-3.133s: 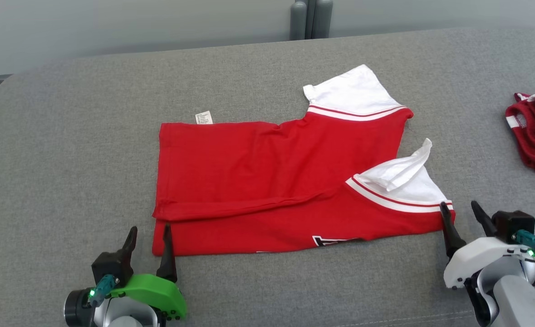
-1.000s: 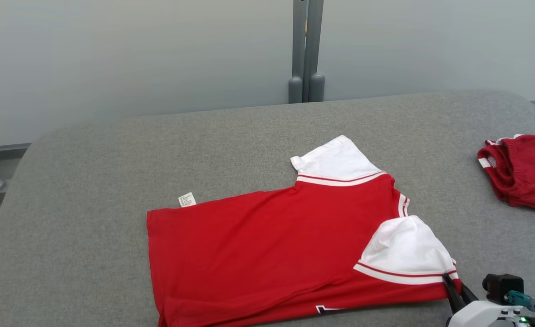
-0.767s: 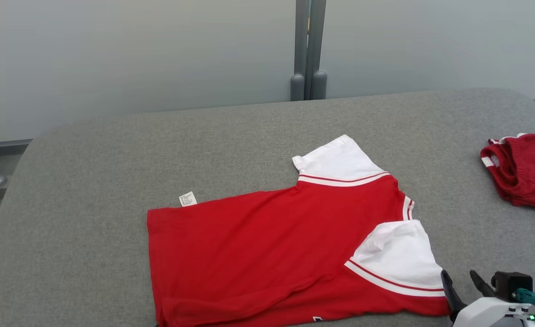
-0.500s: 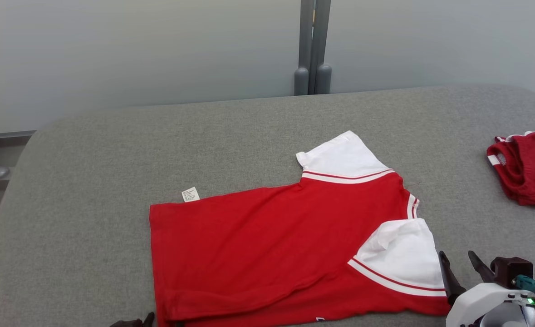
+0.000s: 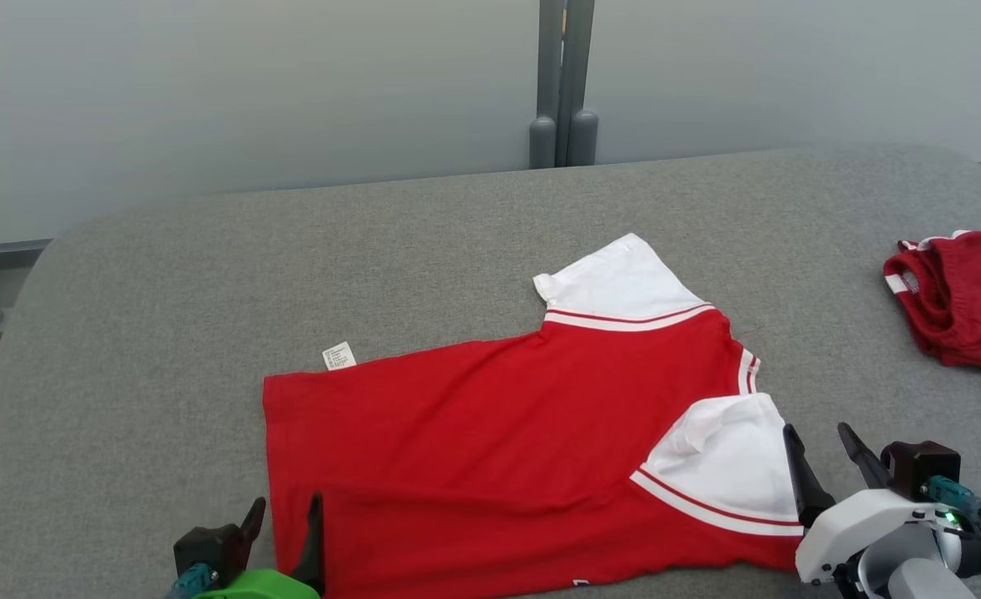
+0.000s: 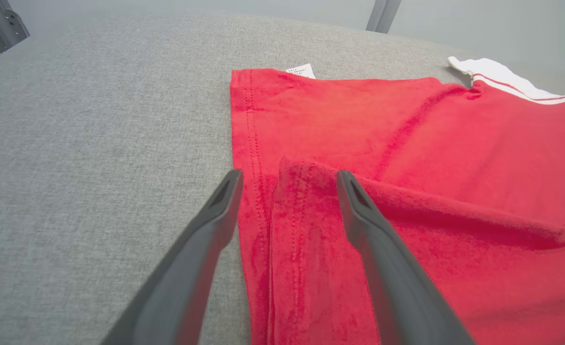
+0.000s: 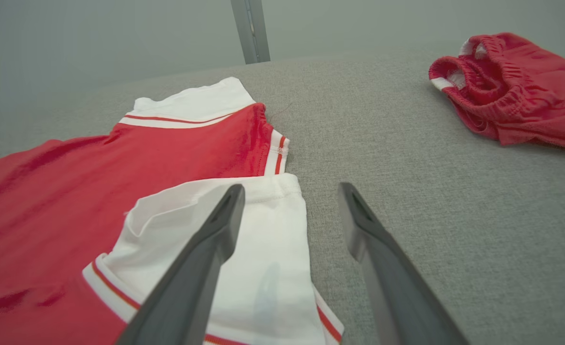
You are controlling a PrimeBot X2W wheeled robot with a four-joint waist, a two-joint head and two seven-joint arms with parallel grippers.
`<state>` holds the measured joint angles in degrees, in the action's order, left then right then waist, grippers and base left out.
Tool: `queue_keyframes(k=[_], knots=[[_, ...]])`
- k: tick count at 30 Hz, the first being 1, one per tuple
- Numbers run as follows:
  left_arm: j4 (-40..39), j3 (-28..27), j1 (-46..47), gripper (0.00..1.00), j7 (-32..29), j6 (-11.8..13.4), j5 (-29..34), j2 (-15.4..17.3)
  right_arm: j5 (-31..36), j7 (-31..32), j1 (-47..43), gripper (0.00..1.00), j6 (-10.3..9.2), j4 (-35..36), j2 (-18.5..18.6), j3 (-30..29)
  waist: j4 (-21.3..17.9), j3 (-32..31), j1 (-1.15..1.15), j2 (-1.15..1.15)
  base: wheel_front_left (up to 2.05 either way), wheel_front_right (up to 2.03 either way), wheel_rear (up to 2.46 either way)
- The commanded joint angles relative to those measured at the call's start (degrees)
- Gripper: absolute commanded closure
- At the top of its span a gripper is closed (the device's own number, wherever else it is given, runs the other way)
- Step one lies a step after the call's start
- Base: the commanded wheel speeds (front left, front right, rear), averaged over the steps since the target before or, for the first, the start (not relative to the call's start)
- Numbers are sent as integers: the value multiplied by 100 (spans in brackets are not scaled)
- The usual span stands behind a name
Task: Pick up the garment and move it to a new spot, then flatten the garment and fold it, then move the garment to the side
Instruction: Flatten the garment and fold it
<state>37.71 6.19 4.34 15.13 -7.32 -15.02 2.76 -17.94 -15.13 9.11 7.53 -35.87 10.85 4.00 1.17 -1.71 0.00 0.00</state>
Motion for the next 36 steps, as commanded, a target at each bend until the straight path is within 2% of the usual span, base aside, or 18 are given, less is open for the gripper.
queue_keyframes(k=[1, 12, 20, 30, 36], knots=[[-18, -25, 111, 0, -3, -18, -58, 29, 28, 0, 84, 0, -10, 33, -10, 15, -32, 8, 0, 0, 0, 0, 0], [-103, -24, 479, 0, -3, 127, 29, 31, 57, 0, 426, 0, -10, 111, 37, 219, -81, 238, 0, 0, 0, 0, 0], [-1, -197, 1292, 0, -2, 114, 249, 31, 134, 0, 1063, 0, -10, 176, 111, 447, 11, 964, 0, 0, 0, 0, 0], [773, -521, 2276, 0, -2, 204, 406, 167, 93, 0, 1587, 0, -10, 234, 121, 773, -21, 1523, 0, 0, 0, 0, 0], [1289, -582, 2589, 0, -2, 133, 400, 247, -29, 0, 1789, 0, -10, 327, 158, 915, -62, 1623, 0, 0, 0, 0, 0]])
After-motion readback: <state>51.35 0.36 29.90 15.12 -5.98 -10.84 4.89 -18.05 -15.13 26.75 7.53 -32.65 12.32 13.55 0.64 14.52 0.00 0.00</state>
